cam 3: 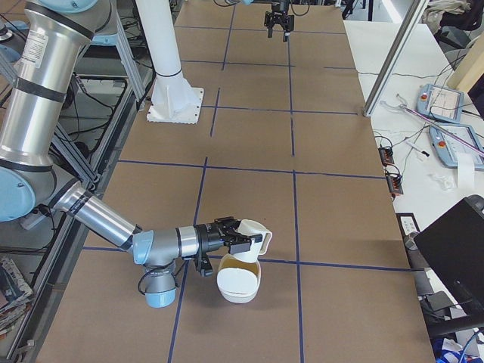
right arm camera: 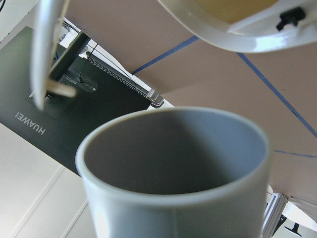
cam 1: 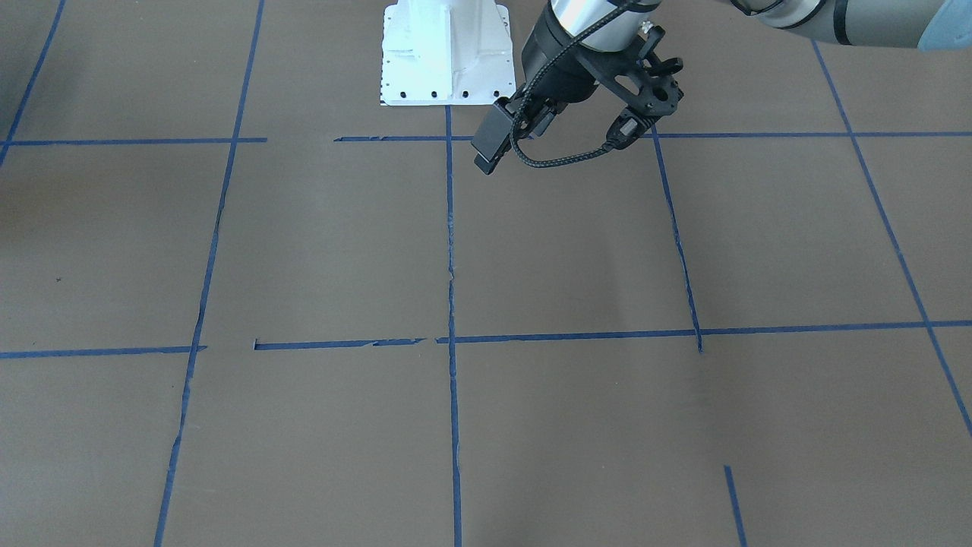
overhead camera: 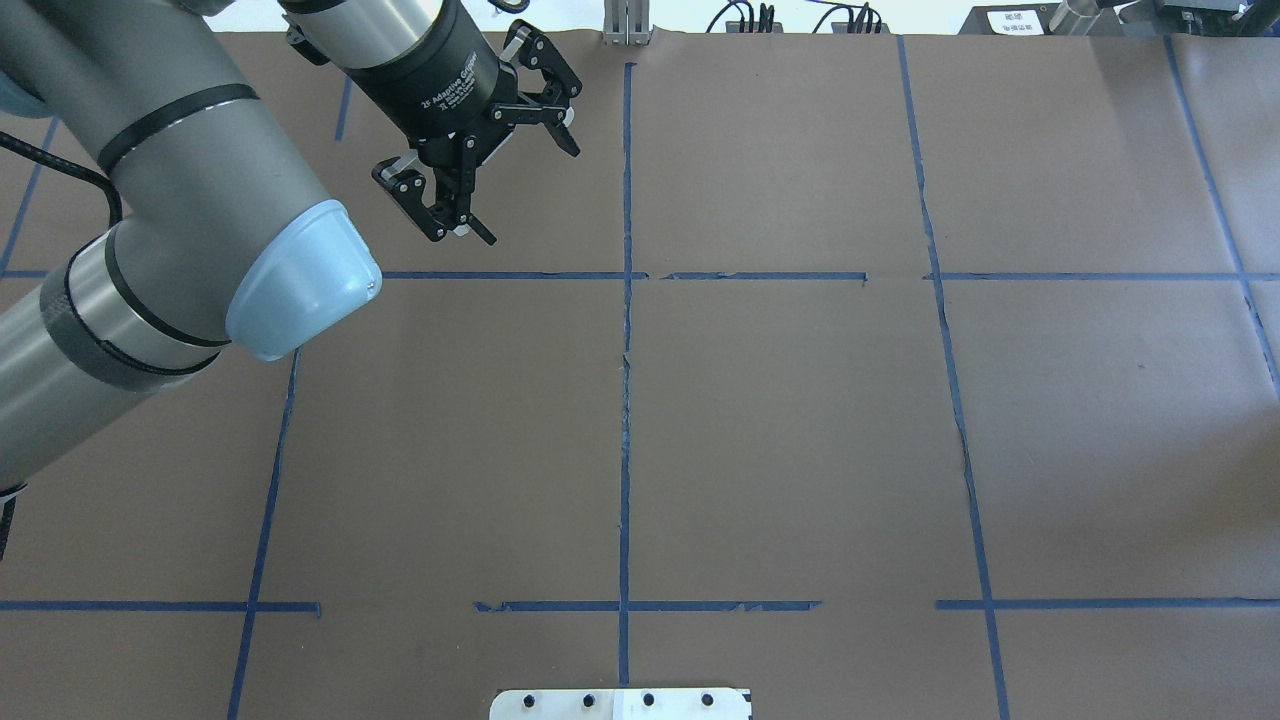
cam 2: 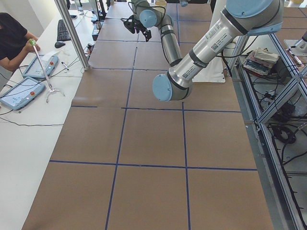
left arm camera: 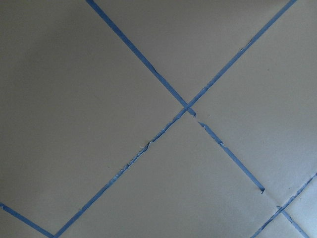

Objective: Left arm hands cup to right arm to dump lemon

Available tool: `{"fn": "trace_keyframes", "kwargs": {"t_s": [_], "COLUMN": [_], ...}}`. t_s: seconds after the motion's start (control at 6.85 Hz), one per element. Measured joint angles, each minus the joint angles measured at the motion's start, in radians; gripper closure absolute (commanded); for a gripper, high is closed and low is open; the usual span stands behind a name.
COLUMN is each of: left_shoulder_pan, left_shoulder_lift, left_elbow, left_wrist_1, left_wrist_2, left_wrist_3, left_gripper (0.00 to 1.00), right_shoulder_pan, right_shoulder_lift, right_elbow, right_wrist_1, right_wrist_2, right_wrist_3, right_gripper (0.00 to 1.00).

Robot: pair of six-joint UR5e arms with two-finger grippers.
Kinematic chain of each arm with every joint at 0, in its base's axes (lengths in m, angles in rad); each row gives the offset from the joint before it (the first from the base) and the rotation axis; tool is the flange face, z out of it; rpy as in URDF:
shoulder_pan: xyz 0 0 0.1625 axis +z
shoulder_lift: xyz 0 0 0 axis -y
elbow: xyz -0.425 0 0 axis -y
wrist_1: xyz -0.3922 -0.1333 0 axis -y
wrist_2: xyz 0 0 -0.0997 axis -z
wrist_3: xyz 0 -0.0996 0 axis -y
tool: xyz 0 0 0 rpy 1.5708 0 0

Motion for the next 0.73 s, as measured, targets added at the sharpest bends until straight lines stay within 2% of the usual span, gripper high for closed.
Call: {"fn": "trace_keyframes", "kwargs": {"t_s": [0.29, 0.44, 0.58, 0.73], "left_shoulder_pan": [0.000, 0.000, 0.000, 0.000], "left_shoulder_lift": [0.008, 0.011, 0.012, 0.012], "left_elbow": [0.000, 0.000, 0.000, 0.000], "left_wrist_1": [-0.002, -0.002, -0.003, -0.004], "left_wrist_2": [0.000, 0.000, 0.000, 0.001], "left_wrist_3": [0.000, 0.000, 0.001, 0.001], "left_gripper": [0.00, 0.00, 0.00, 0.00], "right_shoulder_pan": [0.001, 0.000, -0.005, -0.022], "right_shoulder_lift": [-0.017, -0.016, -0.015, -0.010], "right_elbow": [0.104, 0.163, 0.272, 0.419], "right_wrist_1": [-0.050, -0.114, -0.252, -0.443], "right_wrist_2": [0.001, 0.003, 0.006, 0.006], "right_wrist_3": [-0.042, -0.128, -0.236, -0.367], "right_gripper": [0.98, 0.98, 0.98, 0.98]}}
